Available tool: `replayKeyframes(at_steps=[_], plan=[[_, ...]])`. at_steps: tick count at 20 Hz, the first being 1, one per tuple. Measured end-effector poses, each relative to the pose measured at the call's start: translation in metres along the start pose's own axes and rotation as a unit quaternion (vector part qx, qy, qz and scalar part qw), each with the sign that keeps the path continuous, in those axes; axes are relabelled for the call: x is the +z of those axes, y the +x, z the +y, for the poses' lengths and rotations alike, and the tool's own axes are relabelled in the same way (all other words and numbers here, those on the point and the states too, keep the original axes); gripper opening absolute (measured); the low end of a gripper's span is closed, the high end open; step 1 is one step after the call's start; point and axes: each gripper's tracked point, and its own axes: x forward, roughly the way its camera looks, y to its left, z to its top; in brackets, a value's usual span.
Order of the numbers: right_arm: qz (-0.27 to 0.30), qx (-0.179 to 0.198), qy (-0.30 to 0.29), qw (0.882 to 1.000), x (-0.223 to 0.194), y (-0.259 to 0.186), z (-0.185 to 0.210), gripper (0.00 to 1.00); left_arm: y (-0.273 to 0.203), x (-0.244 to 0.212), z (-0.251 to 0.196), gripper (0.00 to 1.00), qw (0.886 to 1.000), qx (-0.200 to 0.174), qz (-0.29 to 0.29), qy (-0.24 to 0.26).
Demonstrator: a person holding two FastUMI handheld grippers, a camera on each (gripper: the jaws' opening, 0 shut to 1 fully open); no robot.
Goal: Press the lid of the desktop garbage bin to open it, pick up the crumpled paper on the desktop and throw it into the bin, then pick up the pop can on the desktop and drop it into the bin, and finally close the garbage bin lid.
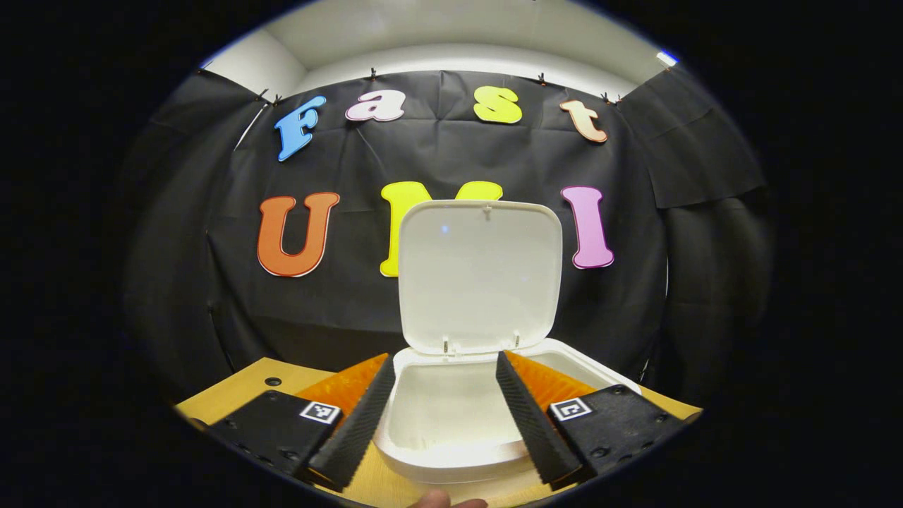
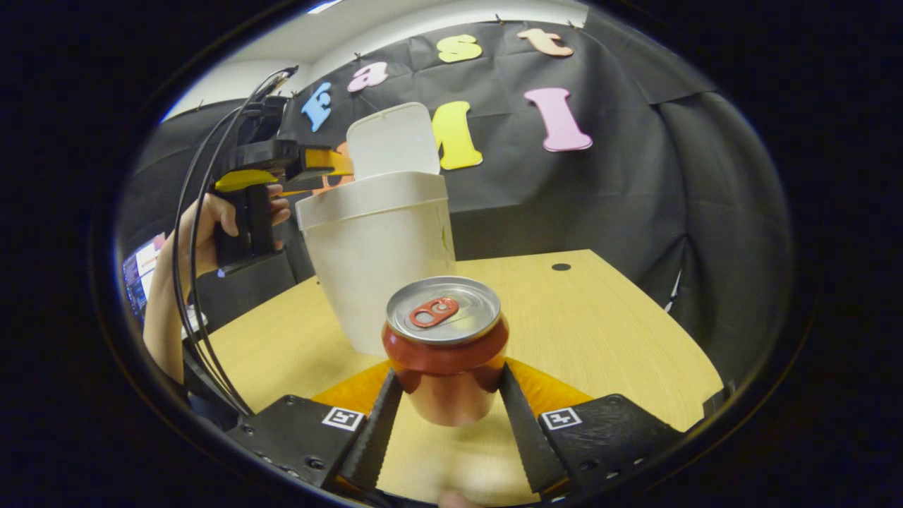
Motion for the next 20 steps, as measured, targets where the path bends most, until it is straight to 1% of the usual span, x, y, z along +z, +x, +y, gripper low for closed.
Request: replayKeyframes(at_steps=[1, 6, 8, 11, 14, 17, 20], plan=[[0.001, 0.0, 0.0, 1.0, 0.0, 0.001, 0.001, 0.76, -0.002, 0.001, -0.001, 0.99, 1.0, -0.001, 0.0, -0.003], [-0.001, -0.004, -0.008, 1.0, 0.007, -0.001, -0.002, 0.75, -0.012, -0.001, -0.001, 0.99, 1.0, -0.003, 0.001, -0.018], [-0.007, -0.007, -0.016, 1.0, 0.015, -0.006, -0.002, 0.75, -0.019, -0.001, 0.006, 0.99, 1.0, 0.002, 0.004, -0.018], [-0.023, -0.01, -0.03, 0.999, 0.034, -0.011, -0.001, 0.76, -0.036, 0.011, 0.006, 0.99, 1.0, -0.004, -0.017, -0.024], [-0.038, -0.008, -0.043, 0.998, 0.054, -0.013, 0.006, 0.75, -0.051, 0.016, 0.012, 0.99, 1.0, -0.005, -0.028, -0.014], [-0.054, -0.006, -0.063, 0.997, 0.072, -0.015, 0.015, 0.76, -0.067, 0.012, 0.025, 0.99, 0.999, 0.002, -0.031, -0.017], [-0.069, -0.004, -0.085, 0.994, 0.091, -0.013, 0.022, 0.76, -0.086, -0.004, 0.037, 1.0, 1.0, 0.011, -0.025, -0.016]])
